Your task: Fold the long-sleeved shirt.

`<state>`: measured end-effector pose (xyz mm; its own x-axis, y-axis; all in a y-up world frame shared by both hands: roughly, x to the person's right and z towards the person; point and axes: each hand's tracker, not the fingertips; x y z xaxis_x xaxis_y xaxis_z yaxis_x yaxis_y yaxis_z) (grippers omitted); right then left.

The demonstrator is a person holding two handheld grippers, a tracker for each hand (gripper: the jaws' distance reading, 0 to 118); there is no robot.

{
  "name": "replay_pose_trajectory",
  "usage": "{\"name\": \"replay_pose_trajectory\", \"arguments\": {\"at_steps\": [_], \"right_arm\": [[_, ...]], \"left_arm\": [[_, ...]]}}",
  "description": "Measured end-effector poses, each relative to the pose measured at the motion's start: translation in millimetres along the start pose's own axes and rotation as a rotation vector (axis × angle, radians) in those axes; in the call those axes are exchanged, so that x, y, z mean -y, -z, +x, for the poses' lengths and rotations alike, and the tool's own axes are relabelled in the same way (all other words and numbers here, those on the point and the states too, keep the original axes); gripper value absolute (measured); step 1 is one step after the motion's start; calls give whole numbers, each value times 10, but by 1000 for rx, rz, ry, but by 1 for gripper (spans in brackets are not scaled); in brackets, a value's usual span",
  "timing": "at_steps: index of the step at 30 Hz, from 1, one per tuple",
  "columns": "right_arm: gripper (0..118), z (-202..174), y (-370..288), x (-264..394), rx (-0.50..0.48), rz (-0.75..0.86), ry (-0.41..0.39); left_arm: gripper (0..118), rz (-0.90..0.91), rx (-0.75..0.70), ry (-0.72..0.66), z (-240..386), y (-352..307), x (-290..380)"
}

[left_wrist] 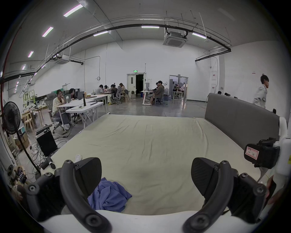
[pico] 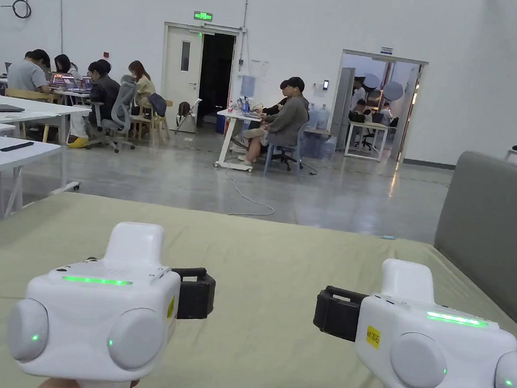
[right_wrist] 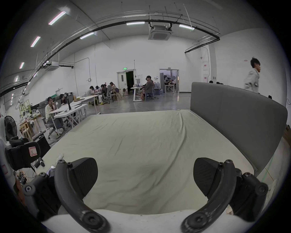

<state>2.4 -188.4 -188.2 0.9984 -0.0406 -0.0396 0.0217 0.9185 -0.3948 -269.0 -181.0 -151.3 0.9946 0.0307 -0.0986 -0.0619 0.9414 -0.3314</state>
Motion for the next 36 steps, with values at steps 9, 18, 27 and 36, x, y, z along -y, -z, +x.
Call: {"name": "replay_pose_trajectory", "arguments": {"at_steps": [9,18,27,36], "right_arm": [[118,23,1,0,-2,-9,17],[118,15,-21,-2,-3,1,5],[118,-8,-20,-8,5,10,-13],[118,-30,-29,-7,0,9,-8]], "left_arm": [[114,9,4,1,12,-21,-17],[113,5,4,-5,-6,-32,-29],[113,9,9,-10,-7,-42,-51],[113,11,17,-21,-26,-59,-49]]}}
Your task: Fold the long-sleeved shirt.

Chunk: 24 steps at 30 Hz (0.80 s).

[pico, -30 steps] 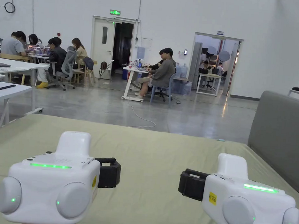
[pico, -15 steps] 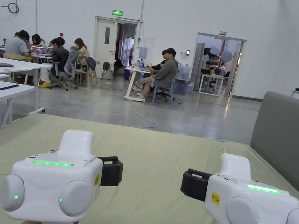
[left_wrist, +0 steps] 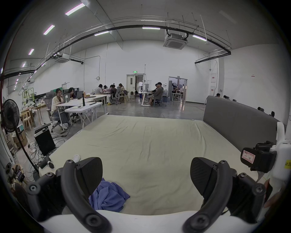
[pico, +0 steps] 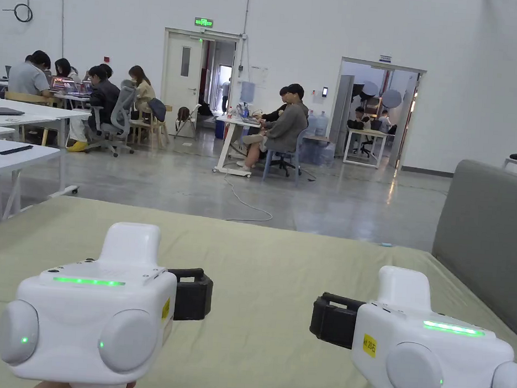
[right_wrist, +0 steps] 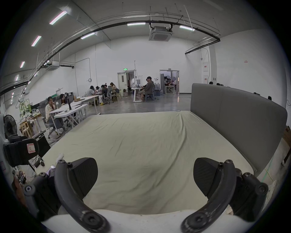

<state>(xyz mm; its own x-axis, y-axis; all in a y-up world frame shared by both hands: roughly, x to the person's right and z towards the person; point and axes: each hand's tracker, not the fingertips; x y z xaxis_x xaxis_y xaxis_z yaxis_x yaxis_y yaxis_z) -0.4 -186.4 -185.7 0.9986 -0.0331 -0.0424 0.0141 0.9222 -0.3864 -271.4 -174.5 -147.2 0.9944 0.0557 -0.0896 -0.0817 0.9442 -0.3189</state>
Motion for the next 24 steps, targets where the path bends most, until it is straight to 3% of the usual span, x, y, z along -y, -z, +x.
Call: {"name": "replay_pose_trajectory", "arguments": {"at_steps": [5,6,7,8,9,10,11,14,17,21,23,24], "right_arm": [[111,-26,-31,-20,0,14,2],[110,-30,-26,-22,2,14,1],[104,-33,-23,-23,5,14,0],[88,-37,-23,-19,6,17,0],[37,-42,-35,-7,1,22,-2],[0,-49,-61,16,-30,47,-10],[0,-76,-76,47,-65,71,-34],[0,-209,-71,186,20,101,-40],[0,-242,-47,218,-28,97,11],[0,-631,74,239,-56,77,-39],[0,-968,70,281,-172,83,-80],[0,-1189,74,334,-282,73,-106]], "left_arm": [[113,1,1,-13,-26,-6,1],[109,2,0,-14,-31,-7,2],[95,4,5,-15,-39,-12,7],[56,17,34,-3,-52,-29,22],[7,56,108,24,-72,-73,52],[6,80,155,52,-65,-103,74],[6,62,124,107,-42,-113,122],[6,100,97,61,-39,-131,189],[6,71,80,-12,-186,-101,254],[6,62,-40,-15,-658,-170,300],[6,52,-119,-9,-985,-269,344],[6,36,-184,-5,-1189,-310,378]]}}
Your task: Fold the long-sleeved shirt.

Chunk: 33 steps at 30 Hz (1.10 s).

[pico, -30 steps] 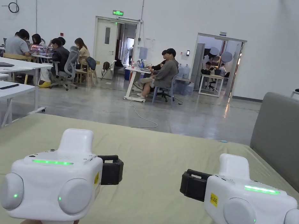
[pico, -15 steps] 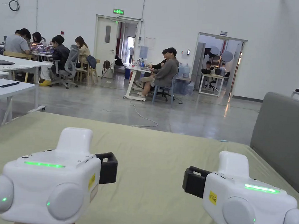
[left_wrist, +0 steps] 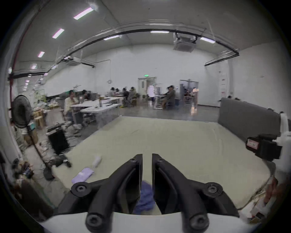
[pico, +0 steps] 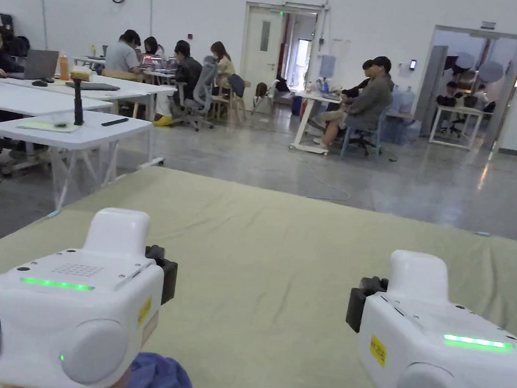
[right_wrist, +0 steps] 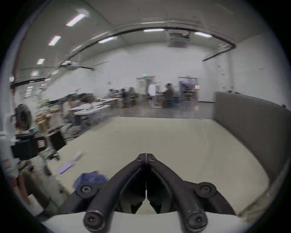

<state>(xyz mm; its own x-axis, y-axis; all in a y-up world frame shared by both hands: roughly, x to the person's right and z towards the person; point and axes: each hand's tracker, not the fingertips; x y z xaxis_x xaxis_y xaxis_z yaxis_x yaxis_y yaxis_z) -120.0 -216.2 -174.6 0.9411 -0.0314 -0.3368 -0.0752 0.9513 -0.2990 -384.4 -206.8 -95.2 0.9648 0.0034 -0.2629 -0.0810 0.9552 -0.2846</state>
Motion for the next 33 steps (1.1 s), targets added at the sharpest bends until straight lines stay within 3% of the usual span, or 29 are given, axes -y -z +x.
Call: {"name": "replay_pose_trajectory", "arguments": {"at_steps": [2,4,6,9,10,12,13,15,20,23,25,26,27,28,29,30,33], "right_arm": [[0,-326,78,64,-218,-24,-10],[0,-542,55,120,-420,-63,39],[0,-607,51,200,-496,-67,42],[0,-584,66,285,-471,-75,2],[0,-533,82,311,-467,-83,-7],[0,-397,113,360,-472,-110,-7],[0,-318,122,405,-468,-129,-5],[0,-125,124,499,-452,-150,-4],[0,226,165,629,-377,-178,22],[0,359,170,645,-355,-181,51],[0,420,187,664,-338,-186,46],[0,446,197,675,-328,-187,43],[0,460,209,675,-319,-187,45],[0,492,226,679,-312,-188,53],[0,518,240,675,-305,-190,63],[0,553,249,669,-295,-186,88],[0,653,216,583,-295,-143,159]], "left_arm": [[6,-53,-82,-17,-379,12,63],[6,-148,-94,-88,-746,124,176],[6,-239,-82,-109,-944,286,314],[11,-322,-42,-99,-996,629,624],[34,-342,-30,-115,-996,767,754],[117,-308,16,-158,-966,985,989],[118,-374,20,-147,-943,1135,1098],[118,-434,-34,-144,-893,1338,1293],[118,-570,-7,-137,-755,1963,1750],[118,-788,-5,-108,-630,2422,2092],[112,-908,7,-92,-605,2561,2274],[110,-864,9,-117,-611,2558,2255],[104,-823,-6,-141,-614,2509,2168],[78,-784,10,-115,-595,2486,2032],[37,-747,30,-113,-571,2478,1917],[27,-725,11,-102,-520,2449,1772],[27,-570,127,-110,-371,2125,1140]]}}
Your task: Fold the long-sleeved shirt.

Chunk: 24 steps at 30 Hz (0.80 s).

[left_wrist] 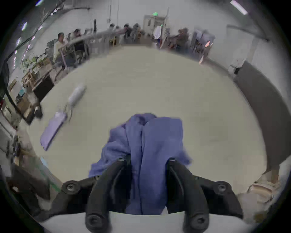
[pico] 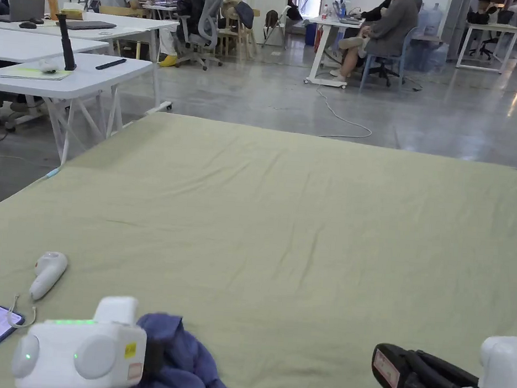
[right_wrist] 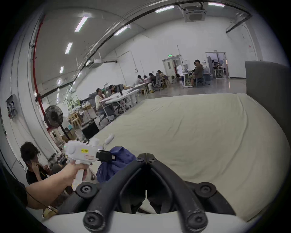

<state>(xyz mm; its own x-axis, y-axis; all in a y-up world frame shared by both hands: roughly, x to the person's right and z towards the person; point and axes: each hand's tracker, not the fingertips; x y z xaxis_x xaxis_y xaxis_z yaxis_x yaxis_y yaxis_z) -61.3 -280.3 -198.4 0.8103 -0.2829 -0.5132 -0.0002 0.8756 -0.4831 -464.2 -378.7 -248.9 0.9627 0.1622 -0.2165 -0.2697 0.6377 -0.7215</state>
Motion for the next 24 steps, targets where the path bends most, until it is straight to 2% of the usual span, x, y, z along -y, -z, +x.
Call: {"name": "replay_pose_trajectory", "arguments": {"at_steps": [2,6,10,11,13,15,19,21,24], "right_arm": [[0,25,-106,-108,-17,60,10],[0,41,-492,-434,-37,221,-26],[0,129,-938,-771,23,332,-22],[0,170,-1063,-826,34,355,-19],[0,304,-1265,-930,-1,295,10],[0,397,-1416,-873,25,305,37],[0,553,-1583,-591,193,280,-69],[0,654,-1619,-416,182,244,-48],[0,766,-1596,-205,160,163,0]], "left_arm": [[27,103,94,12,318,-433,-216],[27,244,245,152,1149,-1062,-651],[27,323,423,167,1912,-1299,-910],[27,326,424,186,2087,-1270,-951],[27,322,405,248,2483,-1118,-936],[27,261,347,307,2809,-720,-784],[27,-50,265,363,3190,352,-126],[27,-262,239,338,3234,954,406],[26,-443,192,311,3227,1456,1032]]}}
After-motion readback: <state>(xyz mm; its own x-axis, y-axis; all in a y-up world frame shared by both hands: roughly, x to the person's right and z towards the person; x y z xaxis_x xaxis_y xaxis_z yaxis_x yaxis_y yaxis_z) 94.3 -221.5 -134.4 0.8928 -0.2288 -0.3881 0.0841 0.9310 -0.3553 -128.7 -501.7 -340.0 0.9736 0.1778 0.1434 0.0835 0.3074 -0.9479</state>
